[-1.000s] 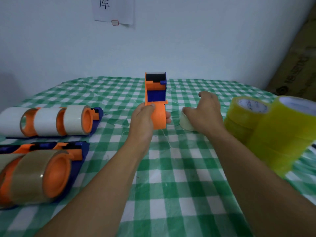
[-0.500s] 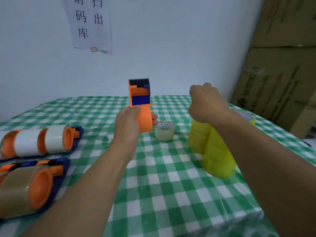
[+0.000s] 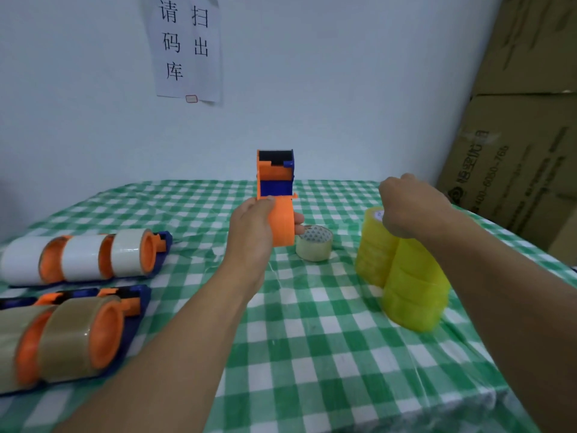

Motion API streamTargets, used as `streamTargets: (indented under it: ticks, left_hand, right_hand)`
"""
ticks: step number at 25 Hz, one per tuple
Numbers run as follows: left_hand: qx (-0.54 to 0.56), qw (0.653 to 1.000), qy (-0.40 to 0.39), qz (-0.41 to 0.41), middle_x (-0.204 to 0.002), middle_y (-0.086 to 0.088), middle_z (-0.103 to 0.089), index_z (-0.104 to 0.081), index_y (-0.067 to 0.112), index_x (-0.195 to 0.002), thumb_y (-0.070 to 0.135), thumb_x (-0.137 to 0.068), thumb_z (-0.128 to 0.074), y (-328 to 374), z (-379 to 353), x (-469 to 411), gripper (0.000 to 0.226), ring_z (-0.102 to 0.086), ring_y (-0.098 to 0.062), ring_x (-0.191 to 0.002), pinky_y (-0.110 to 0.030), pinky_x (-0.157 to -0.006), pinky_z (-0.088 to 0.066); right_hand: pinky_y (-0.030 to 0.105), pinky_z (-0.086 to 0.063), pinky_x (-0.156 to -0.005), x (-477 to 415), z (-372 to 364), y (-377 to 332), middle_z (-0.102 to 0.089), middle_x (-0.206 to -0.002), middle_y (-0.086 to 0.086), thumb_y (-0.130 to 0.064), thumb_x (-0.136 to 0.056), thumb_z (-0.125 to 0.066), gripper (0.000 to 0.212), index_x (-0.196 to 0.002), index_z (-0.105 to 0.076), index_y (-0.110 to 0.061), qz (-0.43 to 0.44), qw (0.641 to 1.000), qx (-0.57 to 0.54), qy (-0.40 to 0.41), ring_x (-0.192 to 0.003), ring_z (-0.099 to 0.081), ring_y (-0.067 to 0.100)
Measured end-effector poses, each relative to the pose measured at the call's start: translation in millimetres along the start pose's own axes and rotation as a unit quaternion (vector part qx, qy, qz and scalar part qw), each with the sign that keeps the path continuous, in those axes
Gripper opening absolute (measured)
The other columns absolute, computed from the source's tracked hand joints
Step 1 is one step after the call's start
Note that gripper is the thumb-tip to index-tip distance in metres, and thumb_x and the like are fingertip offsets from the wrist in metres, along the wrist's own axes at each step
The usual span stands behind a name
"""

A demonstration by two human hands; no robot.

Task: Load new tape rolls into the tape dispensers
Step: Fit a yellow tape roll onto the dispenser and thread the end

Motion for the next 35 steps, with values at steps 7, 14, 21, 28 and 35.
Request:
streamTargets:
  ticks: [7, 14, 21, 28, 35]
  left_hand:
    - [0.013, 1.000, 0.011, 0.005, -0.082, -0.015, -0.076, -0.060, 0.004, -0.117, 0.019, -0.104, -0.044, 1, 9, -6, 0.026, -0.072, -0.024, -0.069, -0.040, -0.075, -0.060]
    - [0.018, 0.999, 0.046, 0.002, -0.077, -0.009, -0.076, -0.065, 0.011, -0.108, 0.018, -0.102, -0.048, -3, 32, -25, 0.020, -0.072, -0.023, -0.069, -0.044, -0.083, -0.059]
    - [0.025, 0.996, 0.081, 0.001, -0.081, -0.011, -0.075, -0.065, 0.011, -0.109, 0.013, -0.097, -0.053, -31, 60, -55, 0.016, -0.070, -0.025, -0.072, -0.052, -0.090, -0.055]
    - [-0.004, 0.995, 0.096, 0.002, -0.086, -0.015, -0.076, -0.066, 0.006, -0.104, 0.007, -0.090, -0.062, -59, 74, -72, 0.014, -0.072, -0.024, -0.071, -0.038, -0.075, -0.057]
    - [-0.021, 0.996, 0.087, -0.004, -0.088, -0.008, -0.074, -0.071, 0.009, -0.102, 0.008, -0.085, -0.071, -75, 80, -77, 0.017, -0.071, -0.020, -0.079, -0.030, -0.071, -0.058]
  right_hand:
    - [0.039, -0.038, -0.070, 0, 31, -20, -0.037, -0.099, 0.012, 0.001, -0.090, -0.059, 0.023, -0.089, -0.040, -0.012, 0.004, 1.000, 0.023, 0.020, -0.081, -0.046, 0.033]
    - [0.034, -0.043, -0.076, -13, 54, -89, -0.047, -0.126, 0.017, 0.010, -0.083, -0.050, 0.047, -0.127, -0.053, -0.004, 0.085, 0.978, -0.169, 0.091, -0.102, -0.056, 0.036]
    - [0.033, -0.052, -0.088, -43, -19, -135, -0.051, -0.133, 0.003, 0.001, -0.082, -0.074, 0.054, -0.131, -0.058, -0.017, 0.090, 0.900, -0.424, 0.031, -0.117, -0.059, 0.019]
    - [0.031, -0.055, -0.087, -48, -84, -144, -0.061, -0.126, -0.002, 0.004, -0.079, -0.080, 0.043, -0.112, -0.065, -0.019, 0.032, 0.743, -0.669, -0.004, -0.116, -0.064, 0.013]
    - [0.036, -0.057, -0.091, -45, -116, -151, -0.062, -0.123, 0.002, 0.005, -0.078, -0.080, 0.039, -0.105, -0.068, -0.021, 0.005, 0.650, -0.760, -0.020, -0.115, -0.066, 0.014]
Point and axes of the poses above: each hand's wrist, its own x-axis away from the middle knuckle, its own z-axis out of the back of the hand, y = z × x, the point moved 7 cm from there along -x, towards the middle knuckle
